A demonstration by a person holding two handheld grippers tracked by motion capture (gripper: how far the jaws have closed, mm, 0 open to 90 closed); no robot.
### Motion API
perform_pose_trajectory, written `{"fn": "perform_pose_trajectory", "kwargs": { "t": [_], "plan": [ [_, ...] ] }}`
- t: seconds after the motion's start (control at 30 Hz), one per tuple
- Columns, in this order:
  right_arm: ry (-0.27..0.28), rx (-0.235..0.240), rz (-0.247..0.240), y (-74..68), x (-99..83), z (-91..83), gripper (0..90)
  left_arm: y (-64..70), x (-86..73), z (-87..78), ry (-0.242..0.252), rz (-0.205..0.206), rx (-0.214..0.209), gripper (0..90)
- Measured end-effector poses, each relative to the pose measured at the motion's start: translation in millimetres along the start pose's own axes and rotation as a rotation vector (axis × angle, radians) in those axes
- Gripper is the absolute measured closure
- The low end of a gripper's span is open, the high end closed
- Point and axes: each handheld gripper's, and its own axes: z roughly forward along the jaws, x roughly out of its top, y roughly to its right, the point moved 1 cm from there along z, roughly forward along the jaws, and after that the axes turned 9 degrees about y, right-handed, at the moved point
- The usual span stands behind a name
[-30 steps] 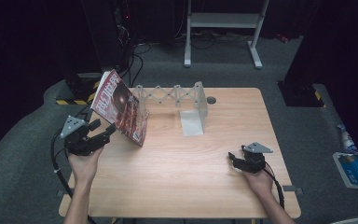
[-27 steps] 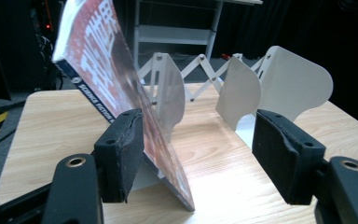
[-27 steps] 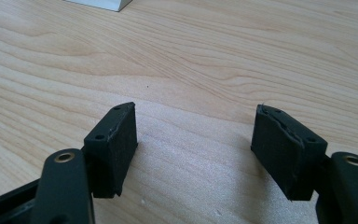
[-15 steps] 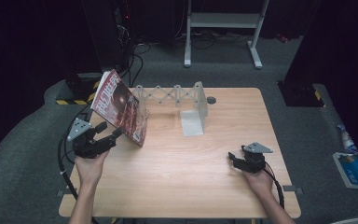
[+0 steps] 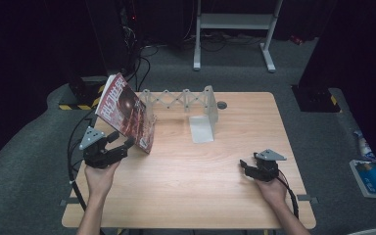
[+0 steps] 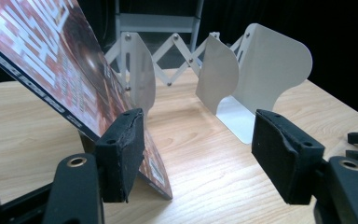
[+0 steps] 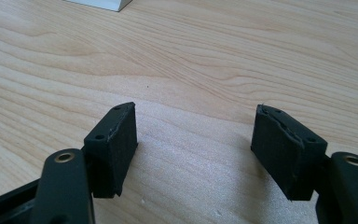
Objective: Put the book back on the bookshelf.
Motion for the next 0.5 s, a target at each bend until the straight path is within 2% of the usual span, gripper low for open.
{"fn": "perform_pose_trajectory", "kwargs": {
  "t": [0.17, 0.3, 0.5],
  "plan": [
    [0.000, 0.000, 0.000, 0.0, 0.0, 0.0, 31.1, 3.5, -6.2, 4.2, -0.008, -0.005, -0.014, 34.8],
    [0.000, 0.002, 0.000, 0.1, 0.0, 0.0, 31.1, 9.7, -11.9, 10.9, -0.009, -0.027, -0.031, 35.4],
    [0.000, 0.003, -0.001, 0.1, 0.0, 0.0, 31.1, 17.2, -18.8, 19.7, -0.034, -0.024, -0.054, 35.6]
  ]
}}
